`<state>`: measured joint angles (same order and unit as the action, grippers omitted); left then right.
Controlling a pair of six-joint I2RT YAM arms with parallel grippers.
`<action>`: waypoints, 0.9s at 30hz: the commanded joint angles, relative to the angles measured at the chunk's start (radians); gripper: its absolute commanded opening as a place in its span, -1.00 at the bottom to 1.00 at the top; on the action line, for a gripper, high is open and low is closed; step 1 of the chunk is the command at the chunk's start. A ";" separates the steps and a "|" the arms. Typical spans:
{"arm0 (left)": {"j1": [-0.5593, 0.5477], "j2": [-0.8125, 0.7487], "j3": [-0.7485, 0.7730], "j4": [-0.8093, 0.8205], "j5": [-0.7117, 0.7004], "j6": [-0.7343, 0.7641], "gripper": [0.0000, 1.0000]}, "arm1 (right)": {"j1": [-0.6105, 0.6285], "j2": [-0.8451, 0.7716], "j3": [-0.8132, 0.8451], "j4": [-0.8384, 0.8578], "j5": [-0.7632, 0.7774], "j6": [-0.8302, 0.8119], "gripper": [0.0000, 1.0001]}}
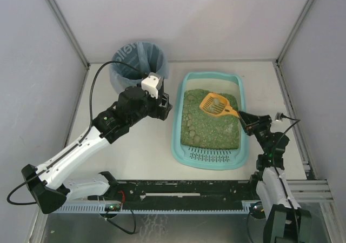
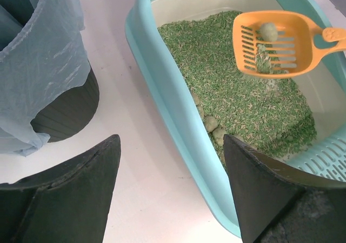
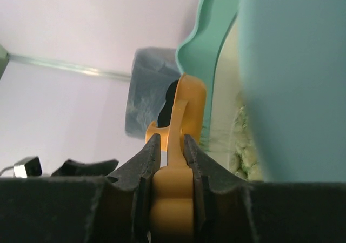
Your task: Clean the litter box
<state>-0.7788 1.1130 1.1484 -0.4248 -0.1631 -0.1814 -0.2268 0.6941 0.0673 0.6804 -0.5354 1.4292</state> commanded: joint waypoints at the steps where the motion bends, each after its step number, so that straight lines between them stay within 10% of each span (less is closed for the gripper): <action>1: -0.002 0.003 0.065 0.017 -0.013 -0.008 0.61 | 0.029 -0.005 0.082 0.011 0.008 -0.059 -1.00; 27: 0.006 -0.004 0.073 0.004 -0.048 -0.010 0.60 | 0.002 0.027 0.109 -0.035 -0.038 -0.046 -1.00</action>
<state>-0.7780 1.1210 1.1484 -0.4366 -0.2031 -0.1833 -0.1871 0.7349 0.1291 0.6319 -0.5491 1.3930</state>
